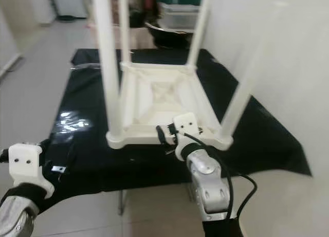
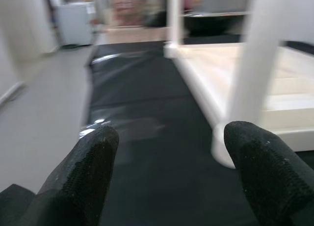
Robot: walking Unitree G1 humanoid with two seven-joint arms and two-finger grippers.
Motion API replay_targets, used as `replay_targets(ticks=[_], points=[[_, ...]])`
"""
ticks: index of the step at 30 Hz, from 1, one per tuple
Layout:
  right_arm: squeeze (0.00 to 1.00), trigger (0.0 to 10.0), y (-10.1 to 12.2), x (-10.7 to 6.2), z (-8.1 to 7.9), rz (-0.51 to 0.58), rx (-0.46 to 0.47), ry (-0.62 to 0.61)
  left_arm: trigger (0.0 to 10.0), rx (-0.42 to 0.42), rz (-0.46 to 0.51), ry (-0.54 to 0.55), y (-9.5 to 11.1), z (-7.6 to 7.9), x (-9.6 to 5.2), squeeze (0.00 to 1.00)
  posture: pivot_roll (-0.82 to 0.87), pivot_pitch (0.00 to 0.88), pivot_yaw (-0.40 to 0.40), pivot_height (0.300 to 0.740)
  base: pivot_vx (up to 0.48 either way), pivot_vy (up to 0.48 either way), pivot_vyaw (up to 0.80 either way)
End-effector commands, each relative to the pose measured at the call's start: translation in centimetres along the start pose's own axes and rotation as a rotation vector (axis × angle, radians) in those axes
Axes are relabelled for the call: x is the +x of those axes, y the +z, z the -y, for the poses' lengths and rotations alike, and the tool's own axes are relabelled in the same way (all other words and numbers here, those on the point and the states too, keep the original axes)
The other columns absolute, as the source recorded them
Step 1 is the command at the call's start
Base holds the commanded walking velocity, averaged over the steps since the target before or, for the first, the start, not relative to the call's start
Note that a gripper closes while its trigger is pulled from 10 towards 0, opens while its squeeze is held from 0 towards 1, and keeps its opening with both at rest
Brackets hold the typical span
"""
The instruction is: Building children table
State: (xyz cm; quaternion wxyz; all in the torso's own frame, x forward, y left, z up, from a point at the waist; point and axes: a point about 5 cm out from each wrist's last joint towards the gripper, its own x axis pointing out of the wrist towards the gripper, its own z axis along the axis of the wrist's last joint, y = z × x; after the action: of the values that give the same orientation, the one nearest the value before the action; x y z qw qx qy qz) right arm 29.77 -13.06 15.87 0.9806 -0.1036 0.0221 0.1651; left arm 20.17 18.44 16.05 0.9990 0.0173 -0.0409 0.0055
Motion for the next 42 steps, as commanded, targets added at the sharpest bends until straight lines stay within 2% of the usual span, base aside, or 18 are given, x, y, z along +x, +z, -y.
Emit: replay_targets(ticks=[1,6,10,14,21,25,28,30,32,34,36,39,40,42], points=[[0.0,10.0,0.2,-0.1,0.5,0.021,0.008,-0.006,10.0,-0.015,0.013,-0.017,0.4,0.2,0.0,0.0,0.04,0.051,-0.056,0.74,0.292,0.0,0.8],[0.0,10.0,0.4,-0.2,0.3,0.044,-0.013,0.011,10.0,-0.018,0.013,-0.025,0.5,0.2,-0.1,0.0,0.04,0.055,-0.054,0.74,0.295,0.0,0.48],[0.0,10.0,-0.2,0.0,0.4,-0.025,-0.039,-0.01,10.0,-0.017,0.014,-0.031,0.6,0.3,-0.1,0.0,0.03,0.058,-0.049,0.74,0.296,0.0,0.0],[0.0,10.0,-0.2,0.2,0.9,-0.04,0.014,-0.019,10.0,-0.007,0.019,-0.055,0.7,0.6,-0.1,0.0,0.03,0.064,-0.052,0.74,0.294,0.0,0.0],[0.0,10.0,-0.1,0.6,1.4,-0.063,-0.002,-0.028,10.0,-0.004,0.021,-0.063,0.8,0.7,-0.2,0.0,0.03,0.068,-0.056,0.74,0.294,0.0,0.0],[0.0,10.0,-0.1,1.1,2.1,-0.108,-0.047,-0.053,10.0,-0.004,0.029,-0.077,0.9,0.9,-0.5,0.0,0.04,0.077,-0.06,0.74,0.0,0.0,0.0],[0.0,10.0,0.2,1.7,3.5,-0.139,-0.082,-0.14,10.0,0.003,0.034,-0.12,1.0,1.3,-0.7,0.0,0.04,0.082,-0.062,0.74,0.0,0.0,0.0],[0.0,10.0,0.2,1.7,3.5,-0.139,-0.082,-0.14,10.0,0.003,0.034,-0.12,1.0,1.3,-0.7,0.0,0.04,0.082,-0.062,0.74,0.0,0.0,0.0],[0.0,10.0,0.6,2.7,4.6,-0.169,-0.039,-0.223,10.0,-0.042,0.023,-0.188,1.0,2.0,-1.0,0.0,0.04,0.088,-0.062,0.74,0.0,0.0,0.0],[0.0,10.0,1.1,3.8,5.4,-0.21,0.004,-0.299,10.0,-0.117,-0.002,-0.314,1.0,3.2,-1.7,0.0,0.05,0.095,-0.063,0.74,0.0,0.0,0.0],[0.0,10.0,1.1,3.8,5.4,-0.21,0.004,-0.299,10.0,-0.117,-0.002,-0.314,1.0,3.2,-1.7,0.0,0.05,0.095,-0.063,0.74,0.0,0.0,0.0],[0.0,10.0,1.0,4.9,7.1,-0.278,0.008,-0.343,10.0,-0.131,-0.061,-0.533,0.7,5.6,-3.8,0.0,0.07,0.115,-0.074,0.74,0.0,0.0,0.0],[0.0,10.0,1.0,5.0,7.9,-0.307,-0.001,-0.355,10.0,-0.138,-0.082,-0.574,0.5,6.0,-4.4,0.0,0.07,0.118,-0.075,0.74,0.0,0.0,0.0],[0.0,10.0,0.9,5.0,8.5,-0.335,-0.015,-0.363,10.0,-0.144,-0.094,-0.585,0.4,6.2,-4.8,0.0,0.07,0.122,-0.076,0.74,0.0,0.0,0.0]])
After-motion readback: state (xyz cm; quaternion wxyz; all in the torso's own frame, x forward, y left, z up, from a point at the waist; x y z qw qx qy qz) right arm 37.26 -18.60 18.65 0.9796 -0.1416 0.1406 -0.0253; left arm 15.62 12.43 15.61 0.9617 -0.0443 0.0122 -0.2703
